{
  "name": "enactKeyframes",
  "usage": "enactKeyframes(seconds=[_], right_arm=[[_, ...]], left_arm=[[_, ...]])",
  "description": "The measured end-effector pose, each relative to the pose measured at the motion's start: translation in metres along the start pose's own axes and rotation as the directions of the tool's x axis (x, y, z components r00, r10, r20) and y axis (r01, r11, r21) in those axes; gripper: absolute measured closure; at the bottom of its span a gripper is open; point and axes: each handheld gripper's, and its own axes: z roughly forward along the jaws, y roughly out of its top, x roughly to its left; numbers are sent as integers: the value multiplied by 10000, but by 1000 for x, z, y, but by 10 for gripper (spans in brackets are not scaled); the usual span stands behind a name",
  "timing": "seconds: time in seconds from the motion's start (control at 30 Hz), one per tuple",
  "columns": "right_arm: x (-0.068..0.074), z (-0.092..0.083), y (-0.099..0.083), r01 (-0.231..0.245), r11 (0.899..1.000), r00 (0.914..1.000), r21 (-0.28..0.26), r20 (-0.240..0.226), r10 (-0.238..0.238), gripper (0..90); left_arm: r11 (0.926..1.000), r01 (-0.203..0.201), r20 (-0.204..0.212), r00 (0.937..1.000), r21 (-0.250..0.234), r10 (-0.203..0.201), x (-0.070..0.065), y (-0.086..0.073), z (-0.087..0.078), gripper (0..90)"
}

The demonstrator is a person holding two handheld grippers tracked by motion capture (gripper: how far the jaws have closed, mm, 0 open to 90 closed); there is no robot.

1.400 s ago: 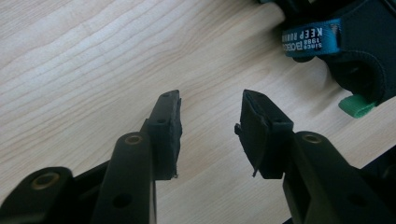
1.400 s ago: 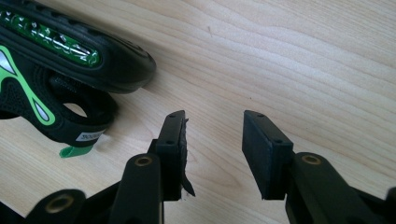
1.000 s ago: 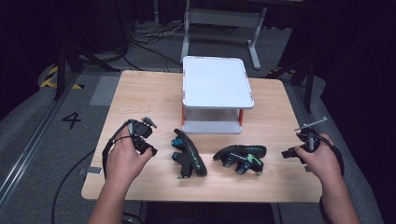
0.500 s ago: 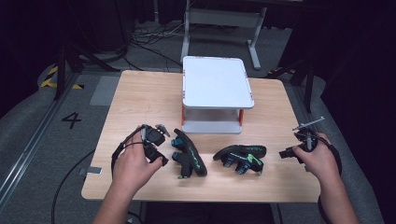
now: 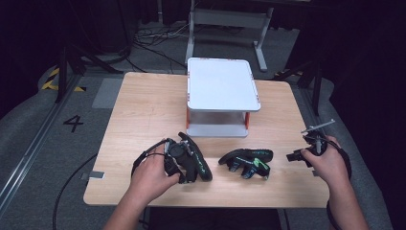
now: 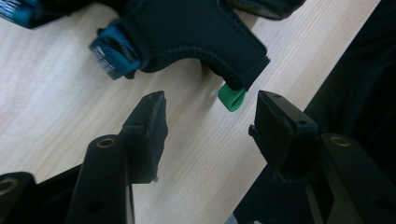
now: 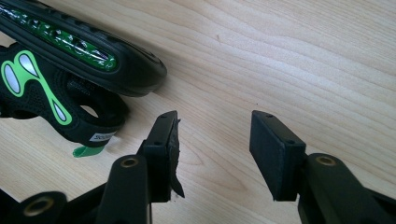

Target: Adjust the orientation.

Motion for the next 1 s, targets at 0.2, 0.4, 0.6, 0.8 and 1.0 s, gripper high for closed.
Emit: enactKeyframes(seconds=[0.2, 0.4, 0.6, 0.8, 1.0], right_arm=[[1, 1, 0, 61, 10000, 10000, 40, -21, -61, 528], [1, 1, 0, 91, 10000, 10000, 30, -40, -91, 527], [0, 0, 0, 96, 10000, 9999, 16, -35, -96, 527], [3, -1, 0, 168, 9999, 9997, -32, -160, -168, 527], [3, -2, 0, 200, 9998, 9997, -45, -155, -201, 527]], left_arm=[[9985, -275, 429, 9988, 466, 255, -3, 2, 8, 449], [9965, -388, 737, 9967, 736, 334, -3, 4, 19, 477], [9946, -538, 1017, 9938, 892, 447, -6, 9, 28, 574], [9956, -241, 983, 9950, 902, 152, -6, 9, 32, 867], [9950, -14, 816, 9966, 1003, -68, -5, 8, 29, 878]])
